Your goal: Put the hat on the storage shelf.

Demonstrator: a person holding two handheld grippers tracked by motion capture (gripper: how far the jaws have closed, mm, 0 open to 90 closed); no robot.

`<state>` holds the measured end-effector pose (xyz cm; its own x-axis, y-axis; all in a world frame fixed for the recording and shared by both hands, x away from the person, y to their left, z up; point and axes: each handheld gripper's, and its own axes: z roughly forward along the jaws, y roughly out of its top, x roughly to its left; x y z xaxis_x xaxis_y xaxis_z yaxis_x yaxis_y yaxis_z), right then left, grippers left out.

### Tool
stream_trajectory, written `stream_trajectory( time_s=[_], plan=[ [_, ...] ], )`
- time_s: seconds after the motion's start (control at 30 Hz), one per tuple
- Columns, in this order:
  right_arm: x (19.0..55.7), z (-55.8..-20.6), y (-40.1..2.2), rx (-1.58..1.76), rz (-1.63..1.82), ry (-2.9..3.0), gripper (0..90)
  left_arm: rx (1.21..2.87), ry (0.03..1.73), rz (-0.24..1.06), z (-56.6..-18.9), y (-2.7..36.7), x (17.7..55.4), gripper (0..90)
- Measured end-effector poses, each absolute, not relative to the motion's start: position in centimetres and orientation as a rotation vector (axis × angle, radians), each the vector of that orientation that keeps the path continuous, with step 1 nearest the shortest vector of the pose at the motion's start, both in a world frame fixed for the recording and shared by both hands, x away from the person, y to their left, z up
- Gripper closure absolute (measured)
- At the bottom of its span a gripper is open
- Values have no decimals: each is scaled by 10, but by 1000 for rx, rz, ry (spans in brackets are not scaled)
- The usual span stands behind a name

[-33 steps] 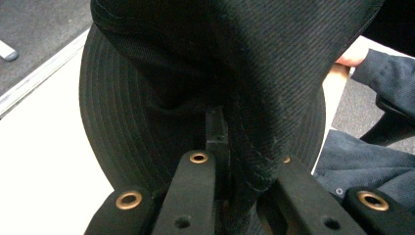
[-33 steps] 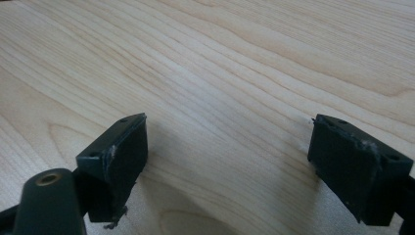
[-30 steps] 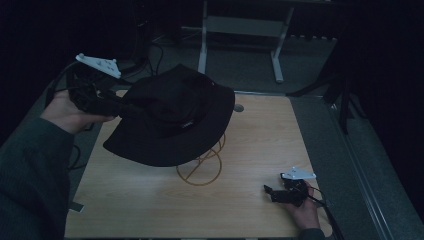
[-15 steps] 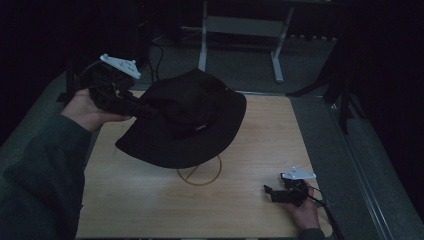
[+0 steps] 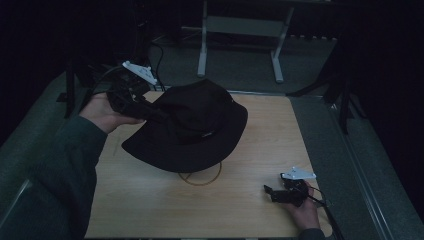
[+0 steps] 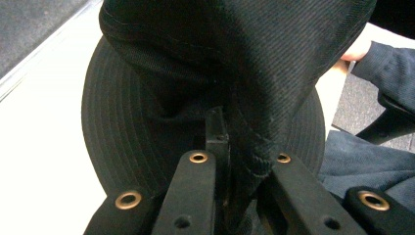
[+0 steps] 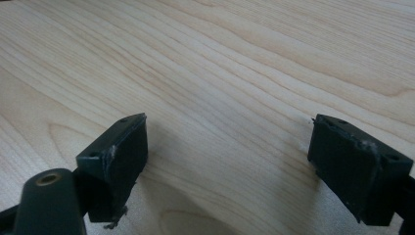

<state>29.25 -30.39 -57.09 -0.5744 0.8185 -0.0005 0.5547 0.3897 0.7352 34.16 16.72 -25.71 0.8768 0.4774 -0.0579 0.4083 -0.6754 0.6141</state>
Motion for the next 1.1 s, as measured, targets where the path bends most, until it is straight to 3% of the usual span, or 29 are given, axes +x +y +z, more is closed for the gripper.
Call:
stream_trajectory(
  time_s=[0.4,0.6,0.77,0.83,0.9,0.97,1.1],
  plan=[
    [293,-571,-304,1187,1003,2291,148,2419,655,140,-277,151,351,848],
    [292,-571,-304,1191,1005,2290,147,2437,682,138,-291,143,357,718],
    [292,-571,-304,1192,1005,2289,148,2400,762,81,-299,152,361,527],
    [292,-571,-304,1192,1005,2289,147,2375,777,125,-297,157,359,398],
    [292,-571,-304,1192,1004,2290,147,2355,794,142,-295,164,357,328],
    [292,-571,-304,1191,1004,2289,147,2344,811,159,-294,171,355,281],
    [292,-571,-304,1191,1005,2289,147,2325,846,209,-292,187,347,276]
  ],
)
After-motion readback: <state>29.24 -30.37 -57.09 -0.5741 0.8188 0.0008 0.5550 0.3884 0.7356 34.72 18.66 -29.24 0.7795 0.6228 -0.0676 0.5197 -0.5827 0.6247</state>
